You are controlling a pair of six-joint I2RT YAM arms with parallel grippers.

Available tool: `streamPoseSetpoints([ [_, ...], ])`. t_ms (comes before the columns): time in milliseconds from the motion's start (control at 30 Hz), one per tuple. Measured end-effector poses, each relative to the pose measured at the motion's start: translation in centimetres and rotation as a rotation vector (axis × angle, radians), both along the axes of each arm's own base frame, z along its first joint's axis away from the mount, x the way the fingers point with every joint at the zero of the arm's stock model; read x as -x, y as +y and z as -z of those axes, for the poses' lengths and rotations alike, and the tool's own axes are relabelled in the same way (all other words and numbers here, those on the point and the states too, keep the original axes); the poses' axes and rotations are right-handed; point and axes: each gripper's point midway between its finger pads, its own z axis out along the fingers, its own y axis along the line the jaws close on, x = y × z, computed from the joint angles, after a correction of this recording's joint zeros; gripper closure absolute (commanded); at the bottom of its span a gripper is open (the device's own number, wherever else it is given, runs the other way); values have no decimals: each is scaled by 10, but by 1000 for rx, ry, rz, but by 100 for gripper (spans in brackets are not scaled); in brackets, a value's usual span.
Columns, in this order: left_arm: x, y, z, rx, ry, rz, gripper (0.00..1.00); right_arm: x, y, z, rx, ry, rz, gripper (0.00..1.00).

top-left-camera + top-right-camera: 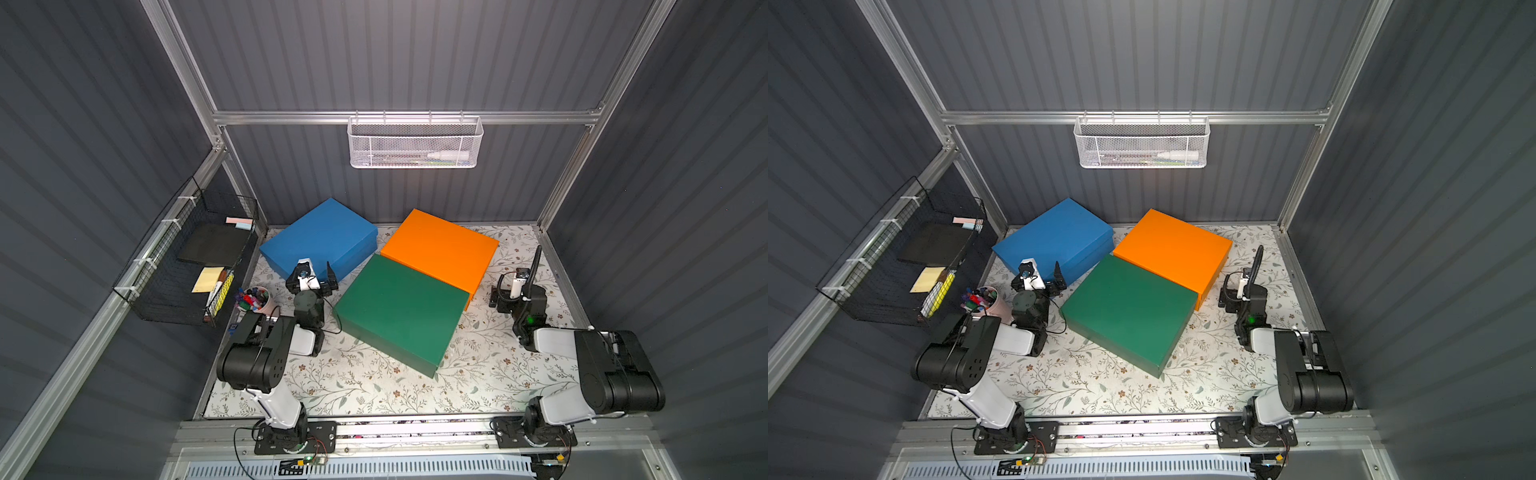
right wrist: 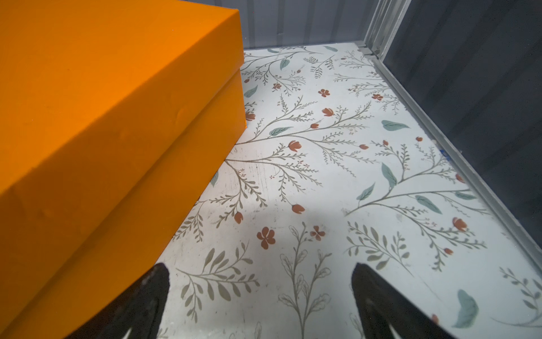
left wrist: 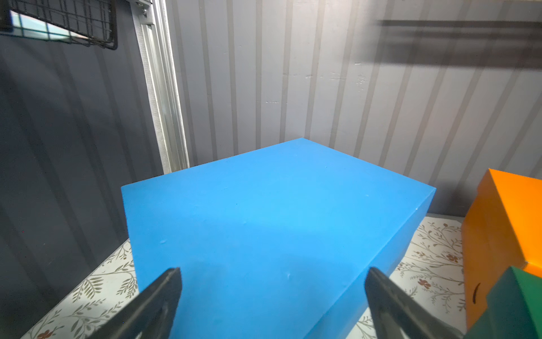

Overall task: Stack the shoeboxes
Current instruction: Adjust the shoebox at the center of the board.

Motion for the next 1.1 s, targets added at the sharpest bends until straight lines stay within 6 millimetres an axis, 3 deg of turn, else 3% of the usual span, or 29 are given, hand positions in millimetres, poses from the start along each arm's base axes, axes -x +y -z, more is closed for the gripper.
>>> streamPoseSetpoints([
  [267,0,-1,0,0,-1,9,0,0,-2,-1,4,-3,8,1],
  [400,-14,-5,0,-26,69,24,0,0,-14,-18,34,-11,79,1],
  [467,-34,-11,-19,-30,107,41,0,-3,-15,-47,24,-9,93,1],
  [567,-55,-23,-74,-26,100,101,0,-6,-11,-123,-44,-45,96,1],
  [633,-52,-32,-108,-22,81,156,0,4,-4,-168,-108,-83,78,1],
  [700,-42,-44,-132,-20,76,228,0,28,10,-190,-195,-82,26,1],
  [767,-34,-57,-140,-21,99,314,0,54,27,-187,-282,-33,-34,1],
  [833,-32,-71,-135,-17,153,394,0,80,46,-172,-378,43,-100,1],
  [967,-31,-94,-102,10,321,530,0,129,83,-134,-553,224,-204,1],
  [1100,-23,-107,-69,45,458,611,0,162,113,-116,-651,357,-288,1],
])
